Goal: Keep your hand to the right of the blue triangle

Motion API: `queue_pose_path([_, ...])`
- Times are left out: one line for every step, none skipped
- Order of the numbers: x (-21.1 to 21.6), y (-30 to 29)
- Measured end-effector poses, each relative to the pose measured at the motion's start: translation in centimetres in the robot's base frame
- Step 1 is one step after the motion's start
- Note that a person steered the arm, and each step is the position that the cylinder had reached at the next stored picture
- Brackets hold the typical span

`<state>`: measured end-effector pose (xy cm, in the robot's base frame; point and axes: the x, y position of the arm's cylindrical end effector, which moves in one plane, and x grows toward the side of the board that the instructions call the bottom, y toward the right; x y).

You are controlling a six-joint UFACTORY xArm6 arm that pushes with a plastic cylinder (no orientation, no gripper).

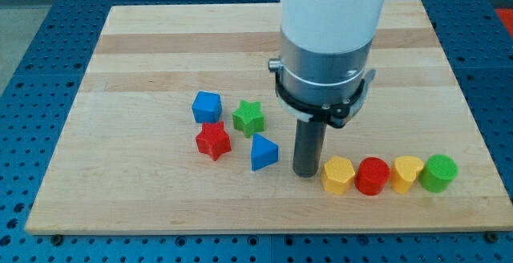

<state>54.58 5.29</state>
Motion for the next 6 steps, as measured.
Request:
queue_pose_path([-1.5,1.0])
queue_pose_path([-2.1,1.1])
queue_pose_path([-2.1,-0.3])
queue_pose_path([-2.1,-1.5])
queue_pose_path([-2.1,-2.8])
queue_pose_path([-2.1,-4.1])
